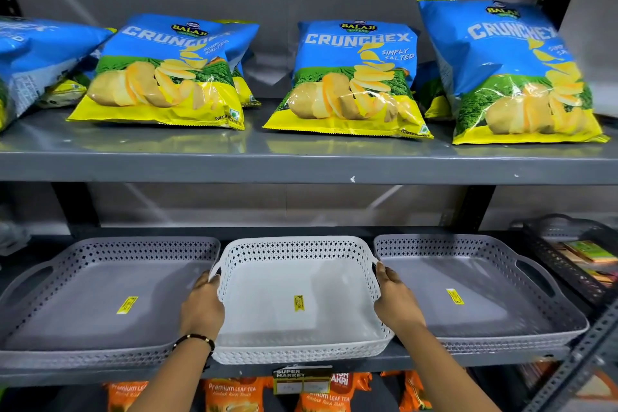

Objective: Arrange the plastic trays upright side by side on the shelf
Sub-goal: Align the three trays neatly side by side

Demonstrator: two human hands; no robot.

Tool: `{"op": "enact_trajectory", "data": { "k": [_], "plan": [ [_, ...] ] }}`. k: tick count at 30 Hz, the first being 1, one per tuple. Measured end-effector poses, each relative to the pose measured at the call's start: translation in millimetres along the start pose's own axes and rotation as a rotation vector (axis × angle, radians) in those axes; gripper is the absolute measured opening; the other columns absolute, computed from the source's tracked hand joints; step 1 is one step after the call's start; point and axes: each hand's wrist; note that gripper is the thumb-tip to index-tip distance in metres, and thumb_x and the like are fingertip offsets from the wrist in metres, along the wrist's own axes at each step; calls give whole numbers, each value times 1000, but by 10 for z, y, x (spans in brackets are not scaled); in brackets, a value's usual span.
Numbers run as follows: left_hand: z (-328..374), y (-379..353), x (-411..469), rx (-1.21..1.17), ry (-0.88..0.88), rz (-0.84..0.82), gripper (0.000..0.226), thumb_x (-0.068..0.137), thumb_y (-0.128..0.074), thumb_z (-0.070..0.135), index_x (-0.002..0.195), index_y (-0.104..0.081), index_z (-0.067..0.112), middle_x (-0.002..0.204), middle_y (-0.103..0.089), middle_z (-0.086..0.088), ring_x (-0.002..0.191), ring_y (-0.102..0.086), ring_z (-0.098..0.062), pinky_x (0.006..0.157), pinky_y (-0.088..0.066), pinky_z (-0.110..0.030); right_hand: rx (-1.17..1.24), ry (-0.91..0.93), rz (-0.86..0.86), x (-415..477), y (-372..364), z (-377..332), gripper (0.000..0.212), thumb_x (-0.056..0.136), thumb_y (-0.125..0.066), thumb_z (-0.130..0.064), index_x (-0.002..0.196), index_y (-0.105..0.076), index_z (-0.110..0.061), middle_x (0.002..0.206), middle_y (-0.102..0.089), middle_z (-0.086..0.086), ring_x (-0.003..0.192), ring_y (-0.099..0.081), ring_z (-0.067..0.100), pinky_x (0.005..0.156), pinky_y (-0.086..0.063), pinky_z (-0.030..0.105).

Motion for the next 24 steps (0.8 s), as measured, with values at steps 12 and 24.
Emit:
{"op": "enact_trajectory", "data": {
  "k": [12, 24],
  "plan": [
    [-40, -20, 37, -51, 0, 40, 53, 88, -39, -8, 132, -50, 18, 147, -43, -6, 117, -55, -39, 96, -50, -48, 8, 1, 3, 19, -3, 7, 76, 82, -37, 7, 148, -11, -18, 155, -21, 8, 122, -48, 37, 96, -46, 43],
    [41, 4, -18, -40, 9, 102, 35, 92, -44, 1, 122, -59, 12, 133, -57, -12, 113, -59, -33, 92, -51, -42, 25, -2, 11, 20, 0, 7, 76, 81, -38, 7, 148, -12, -18, 153, -26, 8, 119, -51, 37, 93, -48, 42]
  ]
}}
Point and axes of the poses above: each hand's wrist, its own x-axis towards the middle knuckle, its own y-axis out of the back of the hand, z = x × y
